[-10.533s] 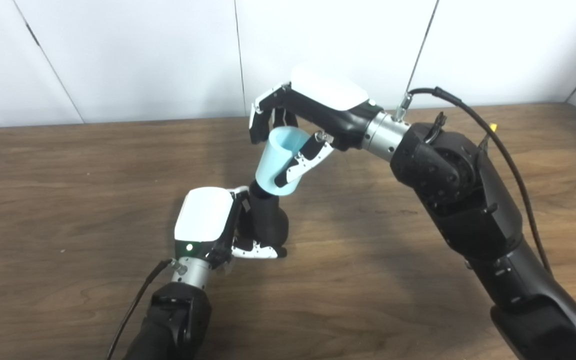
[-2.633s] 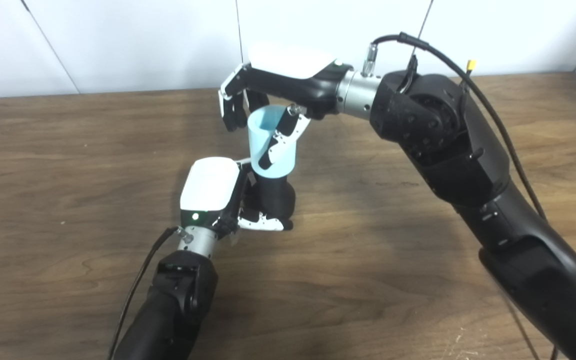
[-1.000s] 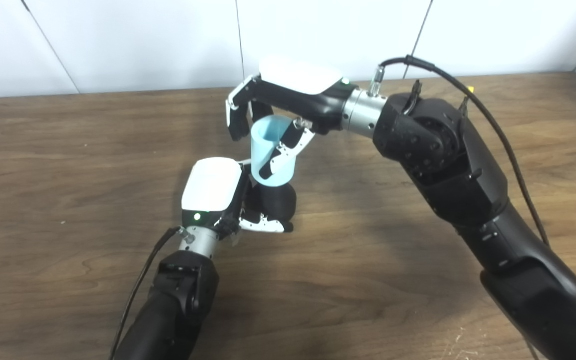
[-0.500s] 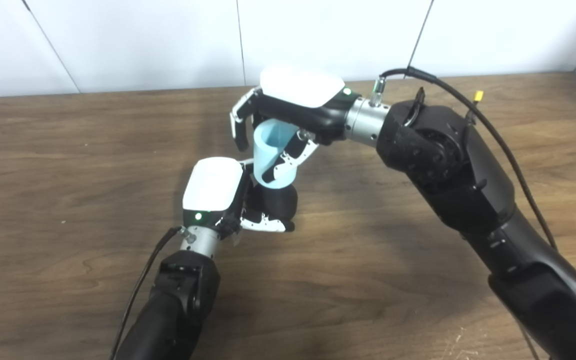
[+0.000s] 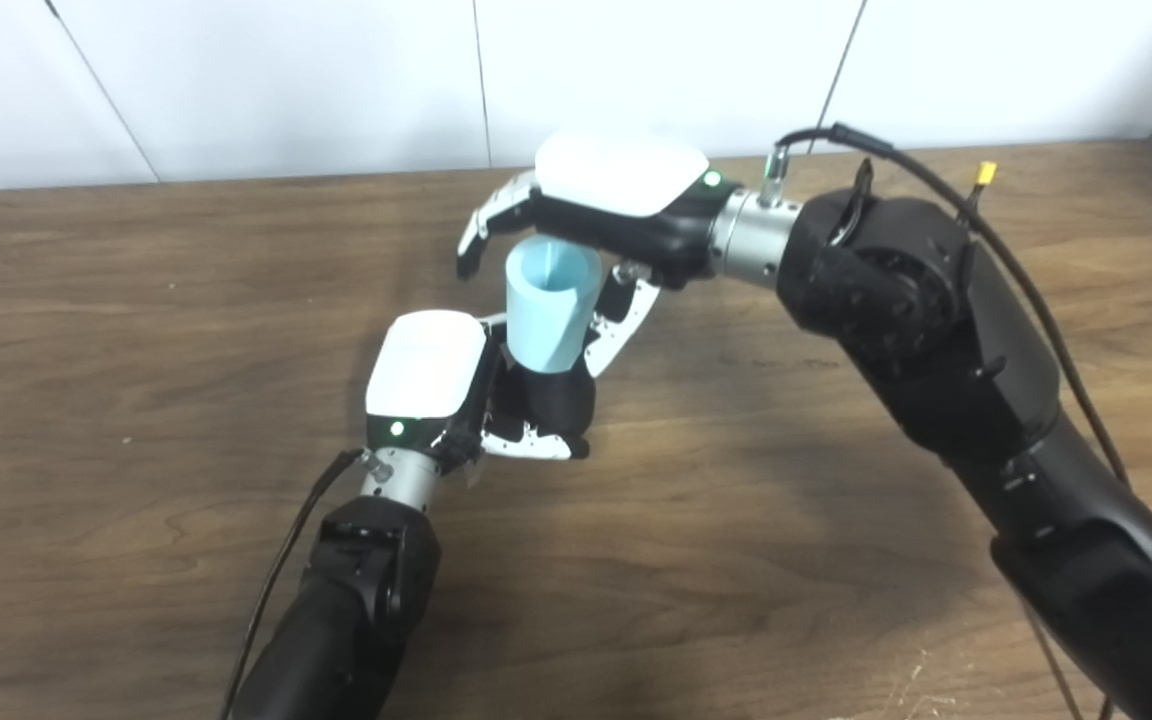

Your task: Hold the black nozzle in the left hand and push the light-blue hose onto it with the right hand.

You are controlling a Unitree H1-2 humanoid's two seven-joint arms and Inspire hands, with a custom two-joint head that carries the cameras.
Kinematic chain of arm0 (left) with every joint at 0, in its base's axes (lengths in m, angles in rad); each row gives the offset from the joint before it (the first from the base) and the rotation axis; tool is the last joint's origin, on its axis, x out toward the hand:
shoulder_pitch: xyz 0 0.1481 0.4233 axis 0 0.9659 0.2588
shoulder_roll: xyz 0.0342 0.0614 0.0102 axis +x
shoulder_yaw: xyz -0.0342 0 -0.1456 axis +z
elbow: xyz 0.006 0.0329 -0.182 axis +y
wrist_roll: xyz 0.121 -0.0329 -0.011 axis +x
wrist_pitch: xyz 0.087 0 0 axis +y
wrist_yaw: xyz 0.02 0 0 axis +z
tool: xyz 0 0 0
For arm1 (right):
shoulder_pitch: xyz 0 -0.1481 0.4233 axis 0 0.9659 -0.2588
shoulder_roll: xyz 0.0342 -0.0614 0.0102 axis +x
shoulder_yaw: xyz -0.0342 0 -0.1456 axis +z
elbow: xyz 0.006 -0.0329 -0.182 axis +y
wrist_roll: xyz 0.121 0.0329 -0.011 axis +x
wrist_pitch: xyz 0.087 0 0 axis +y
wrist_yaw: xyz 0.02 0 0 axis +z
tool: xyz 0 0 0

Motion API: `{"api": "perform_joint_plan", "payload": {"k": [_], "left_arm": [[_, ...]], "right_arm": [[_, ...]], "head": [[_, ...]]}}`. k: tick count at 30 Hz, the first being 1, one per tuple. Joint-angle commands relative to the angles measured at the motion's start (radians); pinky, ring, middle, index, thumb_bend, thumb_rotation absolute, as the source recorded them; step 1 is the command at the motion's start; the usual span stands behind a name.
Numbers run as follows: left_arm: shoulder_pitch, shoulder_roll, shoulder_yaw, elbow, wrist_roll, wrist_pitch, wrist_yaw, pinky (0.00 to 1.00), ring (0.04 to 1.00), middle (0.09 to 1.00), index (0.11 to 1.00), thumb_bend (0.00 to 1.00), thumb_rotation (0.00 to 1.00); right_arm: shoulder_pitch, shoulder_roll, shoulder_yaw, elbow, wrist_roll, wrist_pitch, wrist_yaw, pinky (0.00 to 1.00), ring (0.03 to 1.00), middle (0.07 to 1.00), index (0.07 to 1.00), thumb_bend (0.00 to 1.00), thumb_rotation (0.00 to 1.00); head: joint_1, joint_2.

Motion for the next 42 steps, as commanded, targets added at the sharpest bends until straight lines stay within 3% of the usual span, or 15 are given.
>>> {"api": "perform_joint_plan", "payload": {"k": [1,4,9,13,17,21,31,38,42], "left_arm": [[-0.001,-0.012,-0.010,-0.003,-0.010,-0.010,-0.020,0.50,0.504,0.434,0.497,0.52,0.00],[-0.001,-0.011,-0.009,-0.001,-0.012,-0.010,-0.021,0.49,0.497,0.433,0.497,0.52,0.00],[-0.002,-0.010,-0.009,-0.001,-0.014,-0.011,-0.025,0.50,0.501,0.437,0.496,0.53,0.00],[-0.003,-0.013,-0.009,0.001,-0.011,-0.008,-0.023,0.50,0.500,0.443,0.495,0.53,0.00],[-0.003,-0.017,-0.008,0.001,-0.012,-0.003,-0.028,0.51,0.502,0.431,0.498,0.52,0.00],[-0.001,-0.017,-0.006,-0.001,-0.016,-0.007,-0.027,0.52,0.501,0.427,0.498,0.52,0.00],[0.000,-0.013,-0.009,-0.004,-0.007,-0.009,-0.030,0.50,0.493,0.425,0.498,0.52,0.00],[0.002,-0.012,-0.008,-0.001,-0.008,-0.015,-0.018,0.49,0.486,0.424,0.497,0.52,0.00],[0.002,-0.011,-0.010,-0.003,-0.005,-0.010,-0.027,0.50,0.497,0.436,0.497,0.52,0.00]], "right_arm": [[-0.050,-0.008,-0.028,-0.021,0.018,-0.017,-0.032,0.85,0.874,0.847,0.784,0.95,0.30],[-0.054,-0.004,-0.035,0.002,0.021,-0.049,-0.060,0.86,0.896,0.870,0.824,0.93,0.42],[-0.065,-0.005,-0.037,0.006,0.004,-0.046,-0.072,0.86,0.943,0.913,0.881,0.92,0.59],[-0.064,-0.012,-0.048,-0.002,-0.009,-0.045,-0.088,0.87,0.962,0.936,0.905,0.84,0.74],[-0.024,-0.035,-0.075,-0.029,0.010,-0.065,-0.102,0.91,0.970,0.958,0.932,0.75,0.81],[0.016,-0.058,-0.070,-0.050,-0.001,-0.077,-0.085,0.98,0.994,0.987,0.964,0.74,0.88],[0.120,-0.087,-0.066,-0.081,-0.001,-0.119,-0.084,1.00,1.000,1.000,0.981,0.74,0.93],[0.172,-0.110,-0.072,-0.083,0.033,-0.199,-0.112,0.96,1.000,0.993,0.943,0.68,0.88],[0.192,-0.111,-0.077,-0.077,0.040,-0.227,-0.128,0.96,0.995,0.999,0.939,0.68,0.89]], "head": [[-0.001,0.000],[-0.001,0.001],[-0.001,0.000],[0.001,-0.003],[0.002,-0.003],[0.005,-0.007],[0.006,-0.006],[0.008,-0.006],[0.010,-0.003]]}}
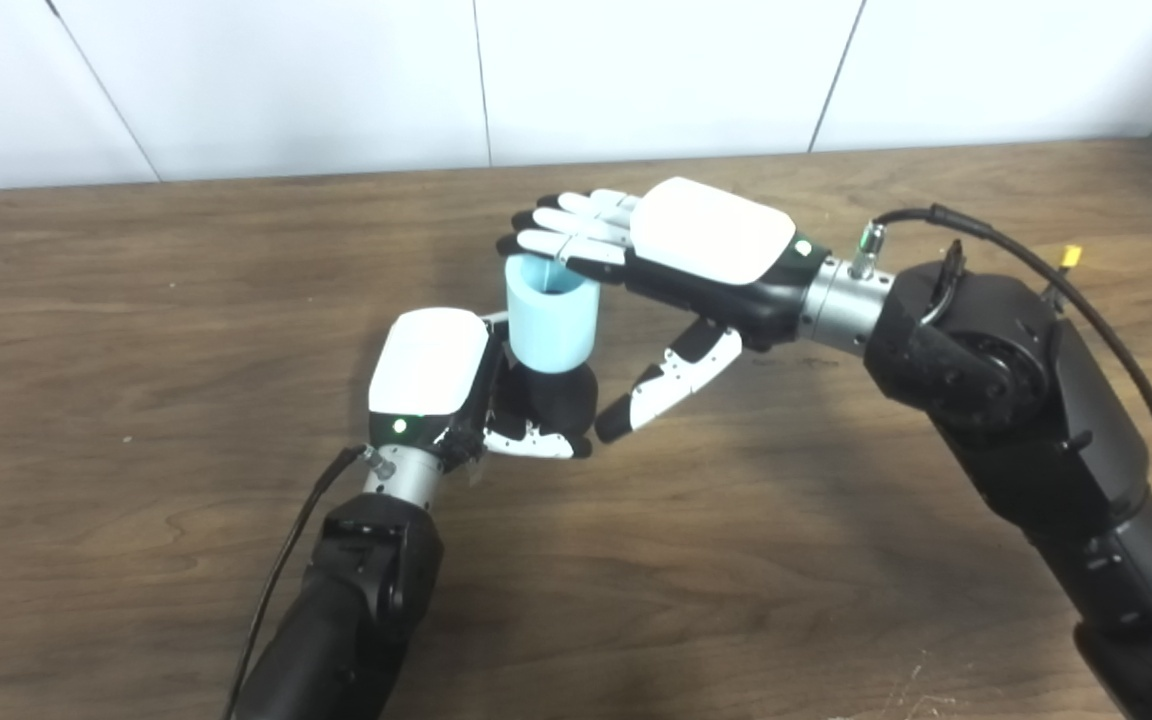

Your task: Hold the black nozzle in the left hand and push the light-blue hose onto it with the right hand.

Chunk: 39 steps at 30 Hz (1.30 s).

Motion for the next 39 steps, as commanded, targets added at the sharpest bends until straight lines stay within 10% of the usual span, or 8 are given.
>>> {"api": "perform_joint_plan", "payload": {"k": [1,25,39], "left_arm": [[0.002,-0.007,-0.011,-0.004,-0.005,-0.008,-0.022,0.51,0.501,0.440,0.496,0.53,0.00],[0.002,-0.009,-0.010,0.000,-0.007,-0.012,-0.013,0.53,0.512,0.454,0.496,0.53,0.00],[0.002,-0.009,-0.009,-0.007,-0.009,-0.014,-0.013,0.51,0.488,0.434,0.494,0.53,0.00]], "right_arm": [[-0.013,-0.012,-0.018,-0.017,0.015,-0.048,-0.041,0.96,0.994,0.999,0.940,0.68,0.90],[-0.005,0.022,-0.034,0.025,0.003,-0.166,-0.142,0.93,0.964,0.954,0.898,0.55,0.93],[0.033,-0.003,0.002,0.023,-0.001,-0.057,-0.026,0.94,0.948,0.937,0.897,0.60,0.93]], "head": [[-0.001,0.001],[-0.001,0.004],[-0.002,0.008]]}}
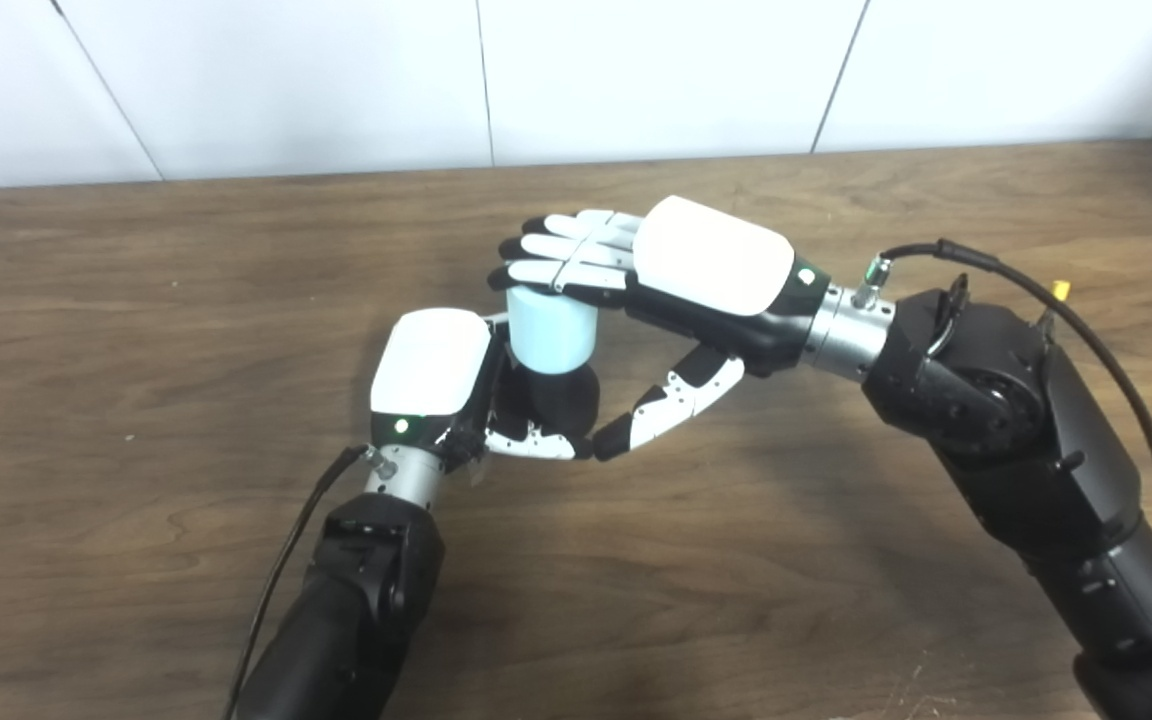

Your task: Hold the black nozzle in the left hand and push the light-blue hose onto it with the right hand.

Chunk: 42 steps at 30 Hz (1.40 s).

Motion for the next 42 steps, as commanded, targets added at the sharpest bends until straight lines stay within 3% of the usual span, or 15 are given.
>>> {"api": "perform_joint_plan", "payload": {"k": [1,18,32,42], "left_arm": [[0.002,-0.009,-0.010,-0.007,-0.009,-0.013,-0.012,0.51,0.493,0.447,0.492,0.53,0.00],[-0.001,-0.009,-0.011,-0.008,-0.007,-0.014,-0.017,0.47,0.485,0.441,0.493,0.53,0.00],[-0.001,-0.012,-0.010,-0.019,-0.004,-0.006,-0.037,0.50,0.513,0.448,0.494,0.53,0.00],[-0.003,-0.010,-0.010,-0.019,0.000,-0.010,-0.036,0.49,0.515,0.459,0.492,0.53,0.00]], "right_arm": [[-0.005,-0.024,0.009,-0.004,-0.005,0.034,0.046,0.94,0.942,0.934,0.894,0.61,0.93],[0.004,-0.033,0.043,0.029,0.001,0.068,0.057,0.91,0.904,0.908,0.870,0.64,0.95],[0.000,-0.073,0.120,0.008,-0.013,0.160,0.119,0.90,0.905,0.908,0.855,0.70,1.00],[0.028,-0.089,0.135,0.029,-0.050,0.099,0.049,0.91,0.919,0.913,0.852,0.69,1.00]], "head": [[0.000,0.001],[-0.001,0.006],[-0.002,0.008],[-0.004,0.015]]}}
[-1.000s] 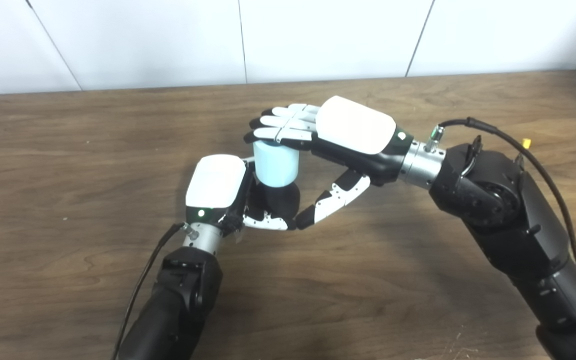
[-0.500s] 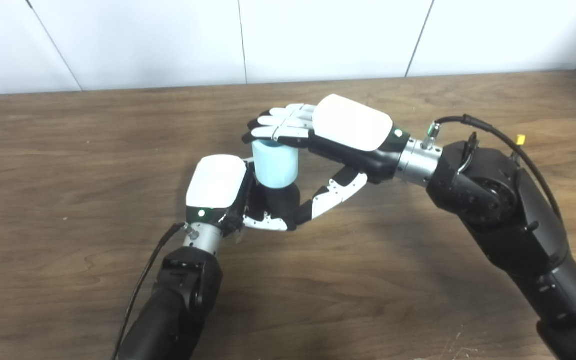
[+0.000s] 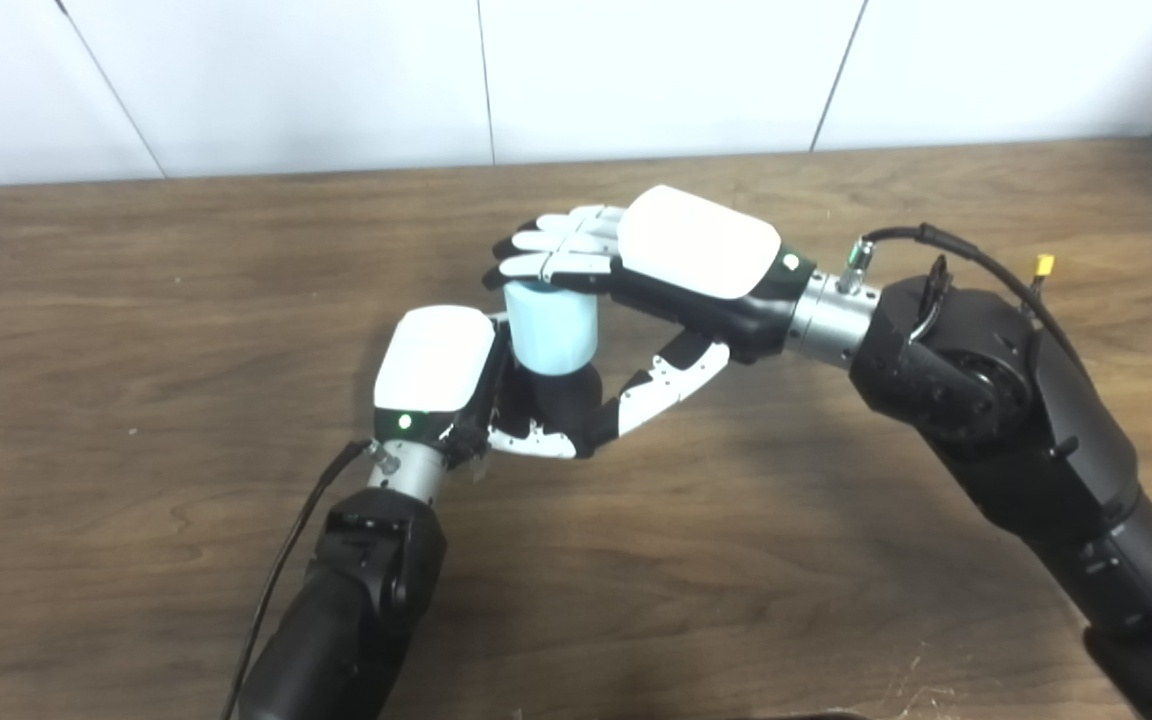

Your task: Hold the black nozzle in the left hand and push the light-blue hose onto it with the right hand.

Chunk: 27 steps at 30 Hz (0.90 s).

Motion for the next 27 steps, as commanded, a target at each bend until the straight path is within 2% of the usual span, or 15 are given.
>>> {"api": "perform_joint_plan", "payload": {"k": [1,14,20,27], "left_arm": [[-0.003,-0.009,-0.008,-0.017,-0.005,-0.009,-0.017,0.49,0.512,0.459,0.492,0.53,0.00],[-0.004,-0.010,-0.005,-0.010,-0.008,-0.015,0.001,0.50,0.500,0.442,0.496,0.52,0.00],[-0.005,-0.009,-0.002,-0.017,-0.011,-0.009,-0.020,0.51,0.505,0.434,0.498,0.52,0.00],[-0.004,-0.007,-0.002,-0.023,-0.011,-0.009,-0.032,0.52,0.512,0.436,0.497,0.52,0.00]], "right_arm": [[0.059,-0.052,0.036,0.047,-0.038,-0.001,0.079,0.92,0.927,0.919,0.858,0.69,1.00],[0.119,-0.064,0.047,0.063,-0.032,0.012,0.052,0.98,0.991,0.972,0.918,0.71,1.00],[0.133,-0.063,0.050,0.066,-0.036,0.028,0.053,1.00,1.000,0.998,0.960,0.73,1.00],[0.124,-0.057,0.036,0.058,-0.023,0.002,0.021,1.00,1.000,1.000,0.969,0.72,1.00]], "head": [[-0.001,0.001],[-0.004,0.003],[-0.007,0.001],[-0.006,0.001]]}}
